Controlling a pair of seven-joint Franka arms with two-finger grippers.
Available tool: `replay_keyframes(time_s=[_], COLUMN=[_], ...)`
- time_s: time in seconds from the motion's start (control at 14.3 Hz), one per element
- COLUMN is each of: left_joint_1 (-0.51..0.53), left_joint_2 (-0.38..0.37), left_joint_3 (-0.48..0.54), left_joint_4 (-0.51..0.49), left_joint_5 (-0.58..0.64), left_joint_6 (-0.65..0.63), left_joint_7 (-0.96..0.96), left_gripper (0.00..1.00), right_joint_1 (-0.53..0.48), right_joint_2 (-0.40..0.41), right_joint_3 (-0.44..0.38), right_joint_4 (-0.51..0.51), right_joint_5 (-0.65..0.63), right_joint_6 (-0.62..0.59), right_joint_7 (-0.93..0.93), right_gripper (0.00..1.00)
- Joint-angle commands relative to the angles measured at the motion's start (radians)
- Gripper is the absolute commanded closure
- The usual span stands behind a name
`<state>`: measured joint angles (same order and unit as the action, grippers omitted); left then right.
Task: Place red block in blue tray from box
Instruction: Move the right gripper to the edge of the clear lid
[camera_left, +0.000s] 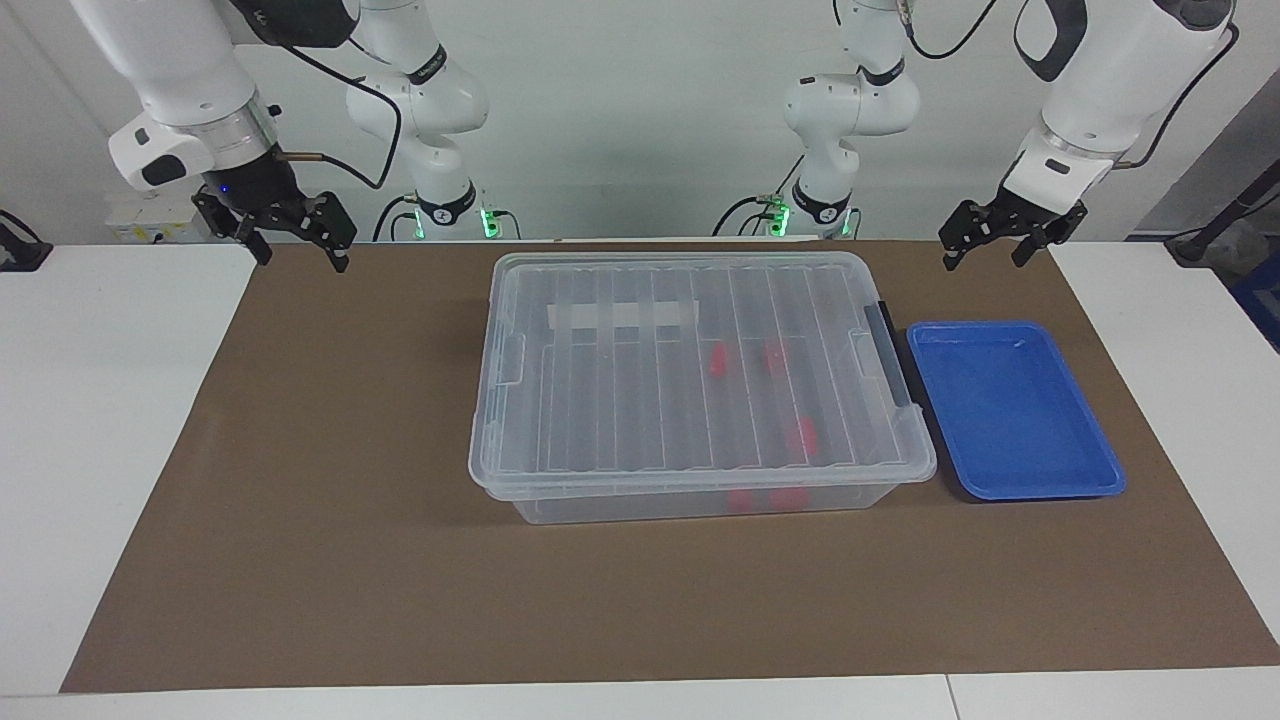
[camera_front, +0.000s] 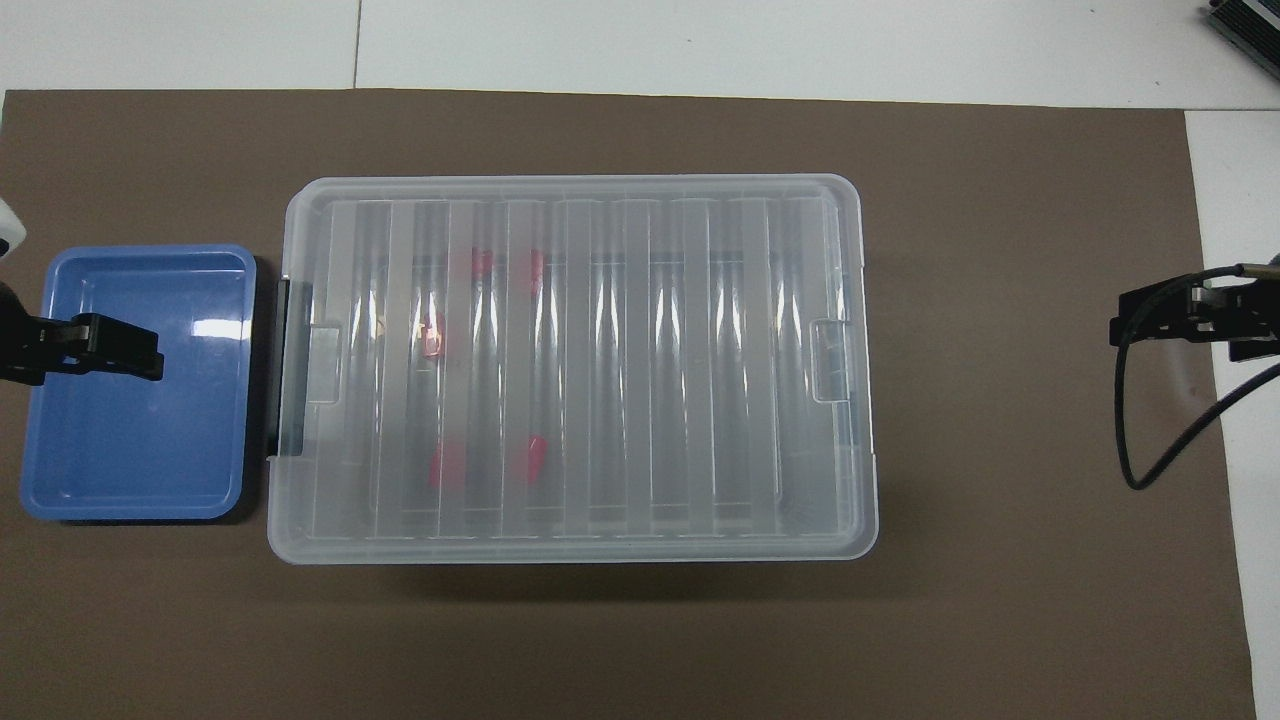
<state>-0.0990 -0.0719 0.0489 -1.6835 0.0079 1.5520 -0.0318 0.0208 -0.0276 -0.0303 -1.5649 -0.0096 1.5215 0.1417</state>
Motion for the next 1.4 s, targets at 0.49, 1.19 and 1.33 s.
replay_keyframes(time_s=[0.49,1.19,1.33], left_joint_1=[-0.001,-0.001,-0.001], left_joint_2=[-0.014,-0.014,-0.014], left_joint_3=[0.005,0.005,0.005], left_joint_4=[-0.001,-0.001,-0.001], left_joint_5=[-0.013,-0.014,-0.014], left_joint_6=[-0.012,-0.013,-0.012], left_joint_7=[-0.008,-0.008,-0.008], left_gripper=[0.0,0.0,0.0], right_joint_1=[0.143,0.243,0.258], right_joint_2=[-0.008,0.017,0.026], right_joint_3=[0.015,0.016,0.015], right_joint_4=[-0.174,-0.296,-0.322], right_joint_5=[0.02,0.019,0.019], right_joint_6=[0.265,0.402,0.453], right_joint_7=[0.074,0.188,0.193], right_gripper=[0.05,0.05,0.04])
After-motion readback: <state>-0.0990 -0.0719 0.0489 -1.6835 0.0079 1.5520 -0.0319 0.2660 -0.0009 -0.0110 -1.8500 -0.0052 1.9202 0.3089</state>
